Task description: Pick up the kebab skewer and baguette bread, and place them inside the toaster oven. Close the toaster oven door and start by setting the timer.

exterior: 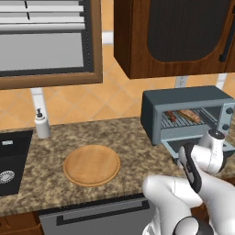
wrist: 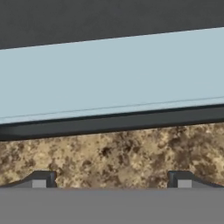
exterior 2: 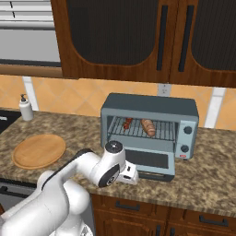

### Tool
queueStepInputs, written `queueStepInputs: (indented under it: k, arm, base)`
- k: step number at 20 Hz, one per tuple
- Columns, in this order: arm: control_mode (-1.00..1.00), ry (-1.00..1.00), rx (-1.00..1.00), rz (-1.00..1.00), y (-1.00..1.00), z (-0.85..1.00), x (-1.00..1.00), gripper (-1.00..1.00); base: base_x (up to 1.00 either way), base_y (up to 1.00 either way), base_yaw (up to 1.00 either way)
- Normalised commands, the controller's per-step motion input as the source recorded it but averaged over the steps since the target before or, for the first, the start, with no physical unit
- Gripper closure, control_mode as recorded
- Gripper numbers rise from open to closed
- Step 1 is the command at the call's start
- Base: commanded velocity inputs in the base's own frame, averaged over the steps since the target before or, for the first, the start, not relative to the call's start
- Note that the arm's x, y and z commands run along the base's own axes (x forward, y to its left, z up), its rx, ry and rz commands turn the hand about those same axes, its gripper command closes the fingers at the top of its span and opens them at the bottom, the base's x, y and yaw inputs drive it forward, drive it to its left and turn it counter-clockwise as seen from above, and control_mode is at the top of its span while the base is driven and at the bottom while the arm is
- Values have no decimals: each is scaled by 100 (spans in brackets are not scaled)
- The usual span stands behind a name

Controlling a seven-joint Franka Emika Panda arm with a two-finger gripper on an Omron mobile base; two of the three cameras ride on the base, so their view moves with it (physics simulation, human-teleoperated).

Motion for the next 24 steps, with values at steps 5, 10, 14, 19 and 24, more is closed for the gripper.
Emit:
queueStepInputs:
  k: [5,10,14,19,24]
  arm:
    - [-100,0,-1,2,3,-38,8,-100]
    - [-100,0,-2,3,8,-25,19,-100]
    - [-100,-3,-4,2,11,-8,29,-100]
    - [-100,-5,-4,2,11,-8,25,-100]
    - [-100,-11,-1,0,11,-3,14,-100]
  base:
    - [0,0,0]
    - [0,0,0]
    - [0,0,0]
    - [0,0,0]
    - [0,0,0]
